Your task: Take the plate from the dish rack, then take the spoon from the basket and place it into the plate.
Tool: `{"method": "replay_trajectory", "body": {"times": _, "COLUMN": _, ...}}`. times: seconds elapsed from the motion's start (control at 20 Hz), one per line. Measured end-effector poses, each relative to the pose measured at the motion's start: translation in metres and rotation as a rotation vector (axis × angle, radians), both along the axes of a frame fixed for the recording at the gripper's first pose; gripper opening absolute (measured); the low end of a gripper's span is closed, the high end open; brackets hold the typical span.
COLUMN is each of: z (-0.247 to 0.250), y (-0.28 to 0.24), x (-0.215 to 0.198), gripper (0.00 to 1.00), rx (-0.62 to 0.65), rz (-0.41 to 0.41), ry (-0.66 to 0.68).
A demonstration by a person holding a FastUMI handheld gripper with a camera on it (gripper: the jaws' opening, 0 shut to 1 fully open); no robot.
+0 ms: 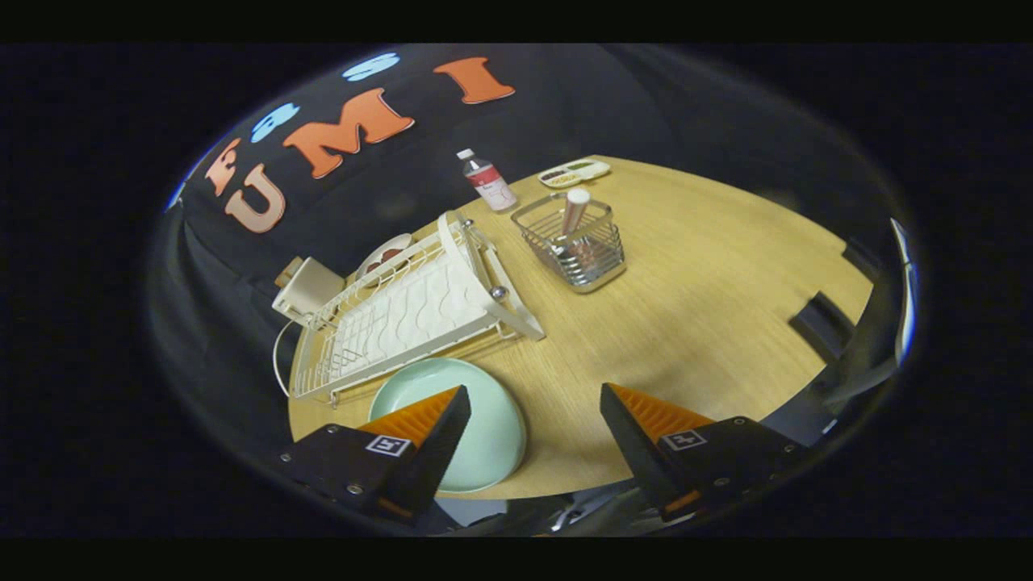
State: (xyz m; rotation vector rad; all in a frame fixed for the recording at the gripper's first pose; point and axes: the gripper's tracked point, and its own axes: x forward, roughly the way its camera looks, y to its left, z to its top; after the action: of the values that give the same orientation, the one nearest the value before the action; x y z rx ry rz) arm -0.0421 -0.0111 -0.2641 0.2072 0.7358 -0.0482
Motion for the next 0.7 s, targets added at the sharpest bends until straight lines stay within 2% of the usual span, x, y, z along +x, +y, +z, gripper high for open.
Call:
{"method": "replay_trajectory", "body": {"times": 0.3, "z": 0.078, "y": -0.011, "x": 0.040, "gripper": 0.99, "rx": -0.206, "rz": 0.084, "ry": -0.154}}
{"method": "replay_trajectory", "body": {"times": 0.55, "z": 0.149, "y": 0.007, "x": 0.071, "gripper": 0.99, "rx": -0.302, "rz": 0.162, "ry": -0.304}}
{"method": "replay_trajectory", "body": {"times": 0.7, "z": 0.174, "y": 0.017, "x": 0.072, "gripper": 0.99, "rx": -0.340, "rz": 0.199, "ry": -0.381}}
